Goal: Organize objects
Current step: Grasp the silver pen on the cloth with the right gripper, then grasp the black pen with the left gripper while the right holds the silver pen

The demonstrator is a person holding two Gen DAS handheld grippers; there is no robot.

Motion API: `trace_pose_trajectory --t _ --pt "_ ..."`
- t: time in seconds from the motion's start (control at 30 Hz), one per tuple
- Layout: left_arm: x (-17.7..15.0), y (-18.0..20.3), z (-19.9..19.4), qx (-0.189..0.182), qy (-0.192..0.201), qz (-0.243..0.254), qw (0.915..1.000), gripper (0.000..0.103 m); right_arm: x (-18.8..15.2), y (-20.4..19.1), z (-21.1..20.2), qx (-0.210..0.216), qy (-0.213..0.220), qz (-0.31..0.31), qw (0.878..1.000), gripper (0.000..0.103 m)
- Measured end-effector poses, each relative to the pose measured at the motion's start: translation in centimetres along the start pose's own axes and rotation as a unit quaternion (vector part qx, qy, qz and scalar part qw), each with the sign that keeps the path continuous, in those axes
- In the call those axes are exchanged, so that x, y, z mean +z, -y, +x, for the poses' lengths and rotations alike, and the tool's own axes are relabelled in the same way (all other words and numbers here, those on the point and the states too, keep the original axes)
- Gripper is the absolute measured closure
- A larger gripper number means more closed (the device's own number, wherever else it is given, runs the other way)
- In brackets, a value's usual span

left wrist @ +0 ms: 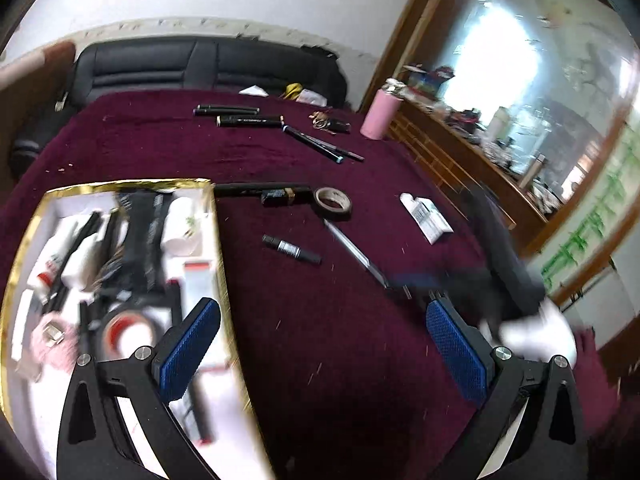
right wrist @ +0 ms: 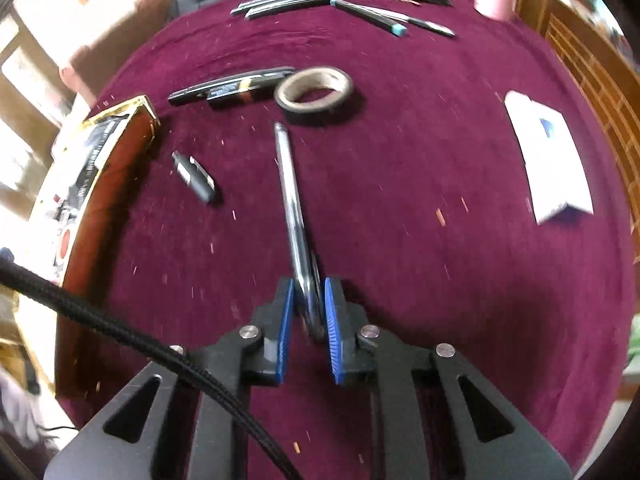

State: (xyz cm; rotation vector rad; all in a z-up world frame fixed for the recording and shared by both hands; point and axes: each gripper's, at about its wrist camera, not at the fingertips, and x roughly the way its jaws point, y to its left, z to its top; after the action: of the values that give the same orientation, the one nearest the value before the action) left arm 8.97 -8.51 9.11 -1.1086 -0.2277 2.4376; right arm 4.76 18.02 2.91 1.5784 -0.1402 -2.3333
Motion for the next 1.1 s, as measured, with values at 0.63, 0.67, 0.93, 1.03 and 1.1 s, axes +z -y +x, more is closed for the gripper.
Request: trace_pose_trajectory --t 0.63,0.67,0.93,1.03,1.1 --pt "3.0 1.3 17.4 0.184 -0.111 0.049 0.9754 0.055 -1.8 1.3 -0.2 0.085 0.057 0.039 0.994 0.084" --pt "3.0 1.3 17.3 0.157 -0.114 0.042 0.9801 0.069 -1.8 1.3 -0.3 0.083 0.057 0.038 0.994 0.084" --pt "1.4 1.4 16.0 0.128 -0.133 0.050 0.9815 0.082 0.5 0.2 -0.3 0.045 0.063 0.014 0.997 0.079" --pt "1.7 1.8 15.7 0.109 -0.130 0.054 0.9840 0.081 1.4 -0.1 -0.1 0.037 0.067 0.003 0.997 0.079" --pt "1.8 2.0 14.9 0.073 -0.131 0.054 0.9872 0.081 1.5 0.1 -0.2 0.037 0.066 0.007 0.997 0.079"
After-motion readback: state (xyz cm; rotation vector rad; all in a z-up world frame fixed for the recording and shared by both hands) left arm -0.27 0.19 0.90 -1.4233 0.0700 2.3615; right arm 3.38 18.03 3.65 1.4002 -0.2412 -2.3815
